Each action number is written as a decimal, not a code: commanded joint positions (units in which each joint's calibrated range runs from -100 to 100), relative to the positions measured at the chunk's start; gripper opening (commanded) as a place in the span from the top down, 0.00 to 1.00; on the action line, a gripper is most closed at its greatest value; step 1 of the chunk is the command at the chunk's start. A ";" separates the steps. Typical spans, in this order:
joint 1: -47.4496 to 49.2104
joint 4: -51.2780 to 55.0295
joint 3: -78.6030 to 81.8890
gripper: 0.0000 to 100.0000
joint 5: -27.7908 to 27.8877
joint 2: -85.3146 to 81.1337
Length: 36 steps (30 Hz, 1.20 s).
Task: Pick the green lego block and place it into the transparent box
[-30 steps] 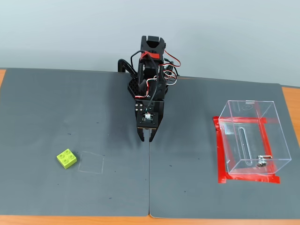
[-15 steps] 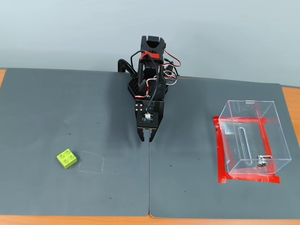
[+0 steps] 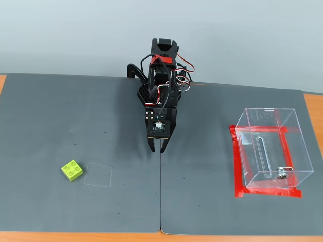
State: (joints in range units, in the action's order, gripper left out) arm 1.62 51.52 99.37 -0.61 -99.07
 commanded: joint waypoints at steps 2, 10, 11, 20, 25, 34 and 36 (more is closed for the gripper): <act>-0.39 0.04 0.27 0.93 0.22 -0.26; -0.39 0.04 0.27 0.93 0.22 -0.26; -0.39 0.04 0.27 0.93 0.22 -0.26; -0.39 0.04 0.27 0.93 0.22 -0.26; -0.39 0.04 0.27 0.93 0.22 -0.26; -0.46 0.04 0.27 0.93 0.22 -0.26; -0.39 0.04 0.27 0.93 0.22 -0.26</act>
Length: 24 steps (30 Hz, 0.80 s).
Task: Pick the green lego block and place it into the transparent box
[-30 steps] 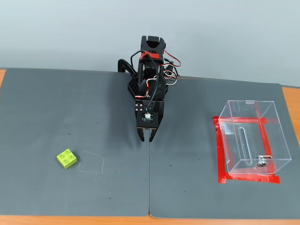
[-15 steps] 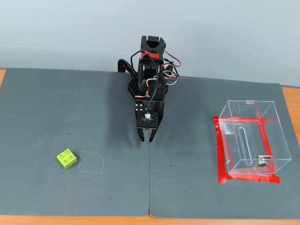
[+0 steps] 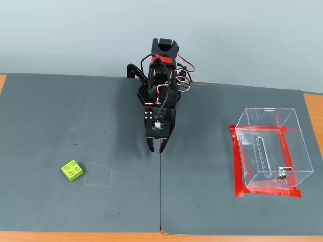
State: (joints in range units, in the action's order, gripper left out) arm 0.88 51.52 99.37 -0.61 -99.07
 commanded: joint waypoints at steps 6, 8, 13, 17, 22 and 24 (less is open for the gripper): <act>0.20 0.04 0.27 0.93 0.12 -0.26; 0.35 0.57 0.00 0.93 0.27 -0.17; 0.50 0.83 -0.64 0.93 0.27 0.08; 0.35 0.91 -5.43 0.93 0.32 0.34; -0.10 0.83 -9.95 0.93 0.01 5.85; -0.18 0.83 -12.40 0.93 0.27 9.58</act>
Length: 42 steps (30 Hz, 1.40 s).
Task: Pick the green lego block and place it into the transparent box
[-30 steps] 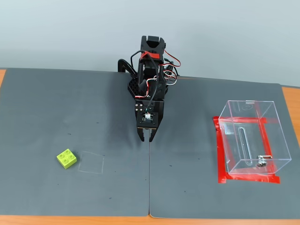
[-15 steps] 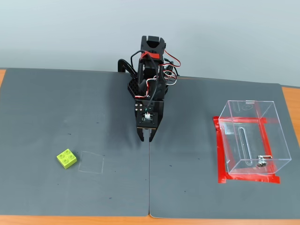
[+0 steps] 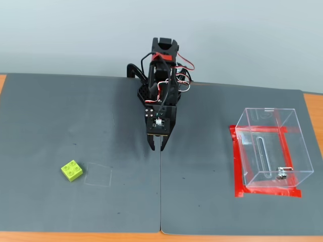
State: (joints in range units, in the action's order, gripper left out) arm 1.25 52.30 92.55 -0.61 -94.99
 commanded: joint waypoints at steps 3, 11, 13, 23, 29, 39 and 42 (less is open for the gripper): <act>-0.54 -0.04 -9.28 0.93 0.27 11.43; -4.65 0.13 -19.77 0.92 -0.09 20.59; -7.78 0.13 -21.31 0.92 -0.09 21.52; -20.39 0.13 -27.55 0.92 0.32 27.29; -27.62 0.13 -31.44 0.92 0.32 33.65; -32.85 -3.60 -32.26 0.92 2.04 37.21; -32.85 -5.77 -32.08 0.92 3.19 38.06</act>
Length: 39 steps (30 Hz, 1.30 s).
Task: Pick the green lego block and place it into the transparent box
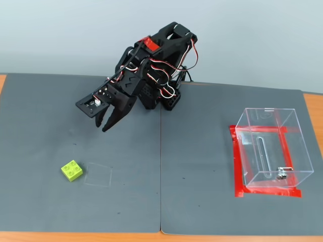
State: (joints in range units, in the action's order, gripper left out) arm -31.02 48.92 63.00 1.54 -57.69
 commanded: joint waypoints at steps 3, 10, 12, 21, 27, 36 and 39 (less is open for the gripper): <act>-0.49 -4.21 -2.53 0.85 2.34 2.54; 1.74 -5.77 -4.34 0.63 5.73 8.73; 2.64 -5.86 -5.97 0.63 5.99 10.93; 5.18 -13.59 -11.57 0.63 5.47 20.43; 4.65 -18.88 -11.57 0.63 5.47 24.16; 4.43 -27.21 -11.67 0.63 4.48 32.13; 3.01 -29.30 -11.76 0.63 4.43 34.25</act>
State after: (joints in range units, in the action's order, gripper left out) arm -26.31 21.94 54.11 6.18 -24.13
